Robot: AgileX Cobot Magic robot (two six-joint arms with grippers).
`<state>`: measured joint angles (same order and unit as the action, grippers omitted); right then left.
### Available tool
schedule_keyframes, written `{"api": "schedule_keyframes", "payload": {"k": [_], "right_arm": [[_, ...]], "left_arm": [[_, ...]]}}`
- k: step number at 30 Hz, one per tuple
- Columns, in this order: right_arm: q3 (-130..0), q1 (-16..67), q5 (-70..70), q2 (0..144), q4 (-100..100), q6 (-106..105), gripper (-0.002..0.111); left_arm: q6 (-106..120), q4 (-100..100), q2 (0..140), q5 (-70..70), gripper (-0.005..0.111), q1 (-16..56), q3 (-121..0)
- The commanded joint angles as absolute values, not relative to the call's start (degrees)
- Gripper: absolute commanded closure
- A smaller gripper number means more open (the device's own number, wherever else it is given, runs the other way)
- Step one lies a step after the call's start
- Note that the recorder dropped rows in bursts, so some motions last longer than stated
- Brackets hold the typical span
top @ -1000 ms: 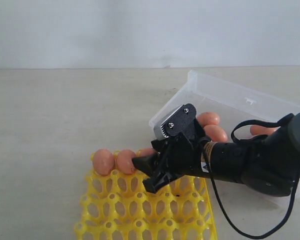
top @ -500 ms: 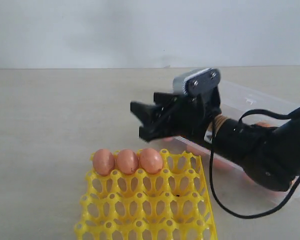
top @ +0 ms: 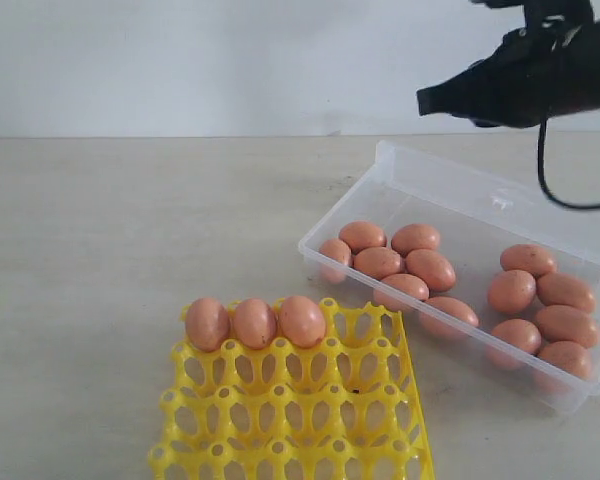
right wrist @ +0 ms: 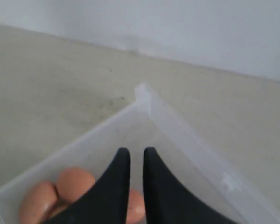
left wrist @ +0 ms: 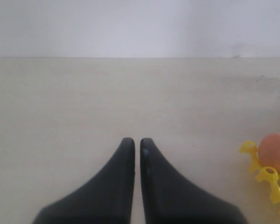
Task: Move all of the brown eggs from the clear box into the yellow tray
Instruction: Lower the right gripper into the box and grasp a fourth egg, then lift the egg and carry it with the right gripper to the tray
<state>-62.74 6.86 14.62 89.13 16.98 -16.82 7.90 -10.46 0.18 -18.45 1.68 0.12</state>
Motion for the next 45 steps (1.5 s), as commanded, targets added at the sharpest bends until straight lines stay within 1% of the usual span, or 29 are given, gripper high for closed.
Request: {"api": "schedule_keyframes", "payload": {"k": [1,3,4,6,7,9,10,12,20,31,33,35,40,44,45], "right_arm": [[-75.69,2.60,49.12,96.82,16.88,-22.41,0.101],[-78.33,2.60,56.54,100.52,17.03,-25.71,0.101],[-78.70,2.99,57.47,102.01,17.18,-27.22,0.101],[-78.71,3.71,57.45,104.60,17.18,-29.52,0.096],[-78.71,4.20,57.45,105.72,17.18,-30.86,0.090],[-78.71,5.11,57.45,107.39,17.07,-33.52,0.073],[-78.71,5.85,56.18,108.63,16.52,-33.79,0.056],[-78.79,5.98,52.73,109.45,17.13,-33.13,0.049],[-78.79,5.98,46.82,114.39,17.70,-33.35,0.049],[-78.79,5.98,46.06,117.95,17.07,-36.52,0.049],[-78.79,5.98,45.94,118.04,17.07,-36.52,0.052],[-78.79,5.98,45.69,118.16,17.07,-36.52,0.059],[-78.79,5.98,45.22,118.36,17.07,-36.52,0.082],[-78.79,5.98,44.71,118.36,17.20,-36.27,0.108],[-78.79,5.98,44.37,118.36,17.31,-35.55,0.108]], "left_arm": [[7.51,-10.91,0.00,-17.80,0.103,1.92,0.00],[7.51,-10.91,0.00,-17.80,0.103,1.92,0.00],[7.51,-10.91,0.00,-17.80,0.103,1.92,0.00],[7.51,-10.91,0.00,-17.80,0.103,1.92,0.00],[7.51,-10.91,0.00,-17.80,0.103,1.92,0.00],[7.51,-10.91,0.00,-17.80,0.103,1.92,0.00],[7.51,-10.91,0.00,-17.80,0.103,1.92,0.00],[7.51,-10.91,0.00,-17.80,0.103,1.92,0.00],[7.51,-10.91,0.00,-17.80,0.103,1.92,0.00],[7.51,-10.91,0.00,-17.80,0.103,1.92,0.00],[7.51,-10.91,0.00,-17.80,0.103,1.92,0.00],[7.51,-10.91,0.00,-17.80,0.103,1.92,0.00],[7.51,-10.91,0.00,-17.80,0.103,1.92,0.00],[7.51,-10.91,0.00,-17.80,0.103,1.92,0.00],[7.51,-10.91,0.00,-17.80,0.103,1.92,0.00]]}}
